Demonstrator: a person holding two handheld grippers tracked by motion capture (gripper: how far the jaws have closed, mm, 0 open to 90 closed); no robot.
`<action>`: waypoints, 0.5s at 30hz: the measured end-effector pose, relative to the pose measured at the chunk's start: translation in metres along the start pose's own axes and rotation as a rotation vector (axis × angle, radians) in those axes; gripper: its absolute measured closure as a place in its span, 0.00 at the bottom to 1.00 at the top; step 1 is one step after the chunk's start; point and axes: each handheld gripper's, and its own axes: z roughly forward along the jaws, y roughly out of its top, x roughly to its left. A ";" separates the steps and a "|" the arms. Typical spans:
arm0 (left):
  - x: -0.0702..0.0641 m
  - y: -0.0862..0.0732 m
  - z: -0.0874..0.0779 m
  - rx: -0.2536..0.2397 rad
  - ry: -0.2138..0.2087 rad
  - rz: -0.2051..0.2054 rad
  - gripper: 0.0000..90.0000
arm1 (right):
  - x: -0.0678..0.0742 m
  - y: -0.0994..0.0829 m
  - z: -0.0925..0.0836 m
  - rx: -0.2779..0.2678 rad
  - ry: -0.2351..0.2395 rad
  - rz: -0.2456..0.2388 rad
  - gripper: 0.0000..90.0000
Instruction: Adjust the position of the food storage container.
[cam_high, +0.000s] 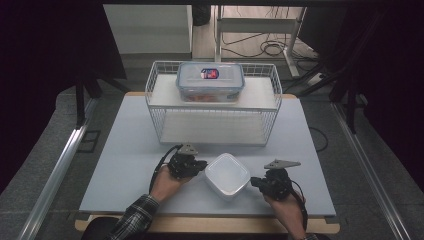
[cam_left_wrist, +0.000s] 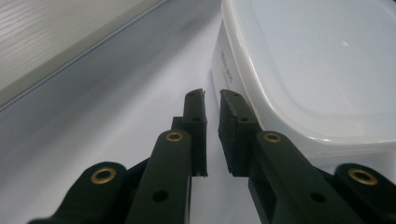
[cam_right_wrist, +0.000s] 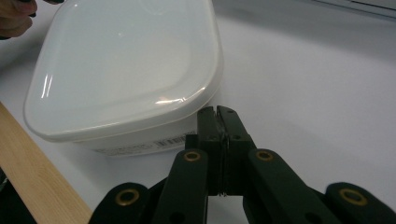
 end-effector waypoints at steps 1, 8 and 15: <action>0.000 -0.001 -0.001 0.001 -0.005 0.000 0.90 | 0.001 -0.001 0.000 0.002 0.005 -0.003 0.98; -0.010 -0.007 -0.007 0.023 -0.009 0.017 0.91 | 0.011 -0.007 -0.001 0.019 0.031 -0.018 0.97; -0.016 -0.020 -0.025 0.029 -0.016 -0.029 0.89 | 0.007 0.006 0.010 0.021 0.050 -0.021 0.98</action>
